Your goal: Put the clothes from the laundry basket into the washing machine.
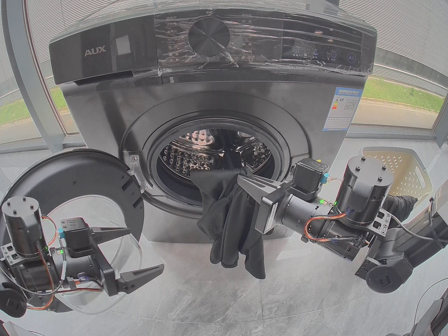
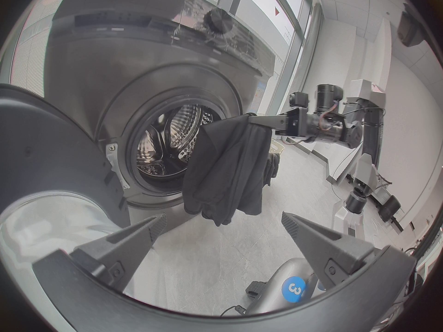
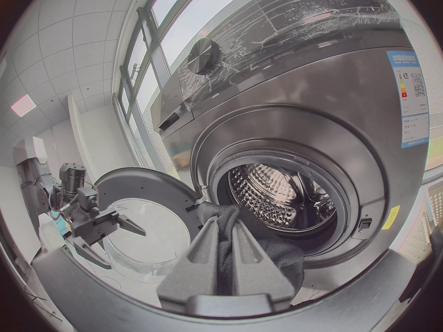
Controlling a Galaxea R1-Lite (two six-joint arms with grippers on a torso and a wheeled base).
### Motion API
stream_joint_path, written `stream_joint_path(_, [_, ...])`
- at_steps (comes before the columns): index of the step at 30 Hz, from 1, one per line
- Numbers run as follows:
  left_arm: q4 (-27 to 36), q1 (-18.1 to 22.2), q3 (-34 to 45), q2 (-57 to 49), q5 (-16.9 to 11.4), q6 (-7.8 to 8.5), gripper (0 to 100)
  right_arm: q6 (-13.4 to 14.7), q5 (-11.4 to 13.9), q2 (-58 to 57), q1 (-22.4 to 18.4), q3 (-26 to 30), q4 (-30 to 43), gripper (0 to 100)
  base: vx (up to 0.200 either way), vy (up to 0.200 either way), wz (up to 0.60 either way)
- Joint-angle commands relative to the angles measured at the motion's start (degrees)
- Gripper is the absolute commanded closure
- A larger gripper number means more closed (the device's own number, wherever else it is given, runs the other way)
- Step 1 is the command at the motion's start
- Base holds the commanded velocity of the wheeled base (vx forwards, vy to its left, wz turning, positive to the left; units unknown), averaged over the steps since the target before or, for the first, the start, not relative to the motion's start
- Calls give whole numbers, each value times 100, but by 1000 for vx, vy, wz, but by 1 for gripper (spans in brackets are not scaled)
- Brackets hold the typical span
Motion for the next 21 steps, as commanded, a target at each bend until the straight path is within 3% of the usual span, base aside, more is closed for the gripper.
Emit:
stream_joint_path(1, [-247, -246, -310, 1025, 197, -26, 0, -3, -3, -166, 74, 250, -12, 100, 0, 0, 0])
stream_joint_path(11, [-985, -431, -363, 2009, 223, -44, 0, -3, 58, -518, 250, 496, -4, 100, 0, 0, 0])
stream_joint_path(16, [-1328, -439, -442, 2440, 206, -185, 0, 5, 155, -641, 311, 672, -12, 100, 0, 0, 0])
stream_joint_path(21, [-1521, -439, -495, 2747, 162, -211, 0, 5, 155, -667, 320, 689, -12, 100, 0, 0, 0])
